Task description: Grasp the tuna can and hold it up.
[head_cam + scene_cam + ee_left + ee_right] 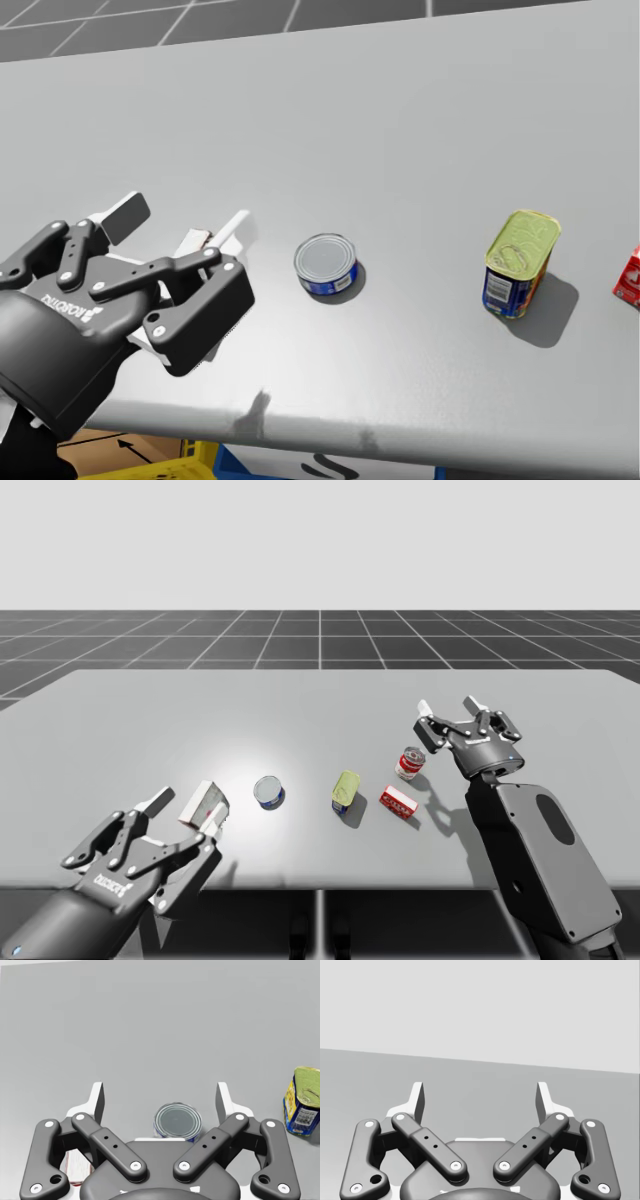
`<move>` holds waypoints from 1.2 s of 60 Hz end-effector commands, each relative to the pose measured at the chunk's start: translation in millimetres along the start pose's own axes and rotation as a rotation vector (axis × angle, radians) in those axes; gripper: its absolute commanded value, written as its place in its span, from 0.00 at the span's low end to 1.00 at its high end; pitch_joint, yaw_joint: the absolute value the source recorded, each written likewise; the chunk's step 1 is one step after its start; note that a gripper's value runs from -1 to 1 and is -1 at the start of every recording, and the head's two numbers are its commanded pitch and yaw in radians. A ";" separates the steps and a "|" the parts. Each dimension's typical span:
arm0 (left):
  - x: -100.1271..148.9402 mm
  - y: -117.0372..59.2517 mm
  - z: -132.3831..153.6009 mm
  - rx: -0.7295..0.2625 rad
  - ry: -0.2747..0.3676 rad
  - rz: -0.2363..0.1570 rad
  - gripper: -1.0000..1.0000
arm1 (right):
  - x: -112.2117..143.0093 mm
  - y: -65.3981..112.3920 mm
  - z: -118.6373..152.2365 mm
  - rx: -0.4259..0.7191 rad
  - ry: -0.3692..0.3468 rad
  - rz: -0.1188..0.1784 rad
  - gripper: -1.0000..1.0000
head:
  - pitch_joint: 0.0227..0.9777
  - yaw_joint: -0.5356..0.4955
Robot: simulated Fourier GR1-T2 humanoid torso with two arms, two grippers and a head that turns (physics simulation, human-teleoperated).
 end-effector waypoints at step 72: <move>-109.3 -42.4 -116.9 0.088 0.169 0.027 0.00 | 3.0 -7.0 1.2 -0.035 -0.030 0.002 0.00 | 0.87 0.72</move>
